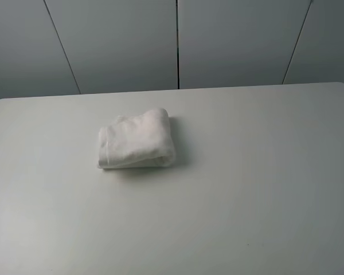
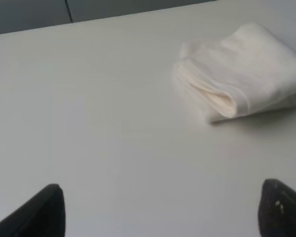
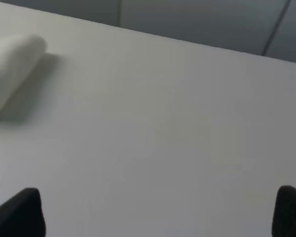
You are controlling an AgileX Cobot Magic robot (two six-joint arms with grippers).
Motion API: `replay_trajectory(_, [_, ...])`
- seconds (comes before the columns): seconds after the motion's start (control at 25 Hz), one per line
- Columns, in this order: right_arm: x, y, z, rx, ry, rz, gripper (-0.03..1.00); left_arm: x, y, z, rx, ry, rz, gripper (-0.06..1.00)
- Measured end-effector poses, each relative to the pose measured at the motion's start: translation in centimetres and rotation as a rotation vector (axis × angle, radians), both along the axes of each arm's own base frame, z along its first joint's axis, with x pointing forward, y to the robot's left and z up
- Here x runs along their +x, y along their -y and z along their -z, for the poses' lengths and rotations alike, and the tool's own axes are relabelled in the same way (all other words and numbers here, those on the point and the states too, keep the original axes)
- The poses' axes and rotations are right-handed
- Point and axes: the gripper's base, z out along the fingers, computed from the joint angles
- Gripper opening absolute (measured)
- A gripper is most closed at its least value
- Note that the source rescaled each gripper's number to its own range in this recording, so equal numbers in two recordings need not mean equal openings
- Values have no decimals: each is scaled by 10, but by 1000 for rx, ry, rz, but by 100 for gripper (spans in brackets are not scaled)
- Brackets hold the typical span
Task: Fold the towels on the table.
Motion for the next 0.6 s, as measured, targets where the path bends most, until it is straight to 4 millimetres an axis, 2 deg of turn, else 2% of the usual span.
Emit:
replay_trajectory(0.2, [-1, -1, 0, 1, 0, 185, 100, 0, 1, 0, -1, 0, -113, 100])
replay_trajectory(0.6, [-1, -5, 0, 14, -3, 145, 100, 0, 1, 0, -1, 0, -176, 100])
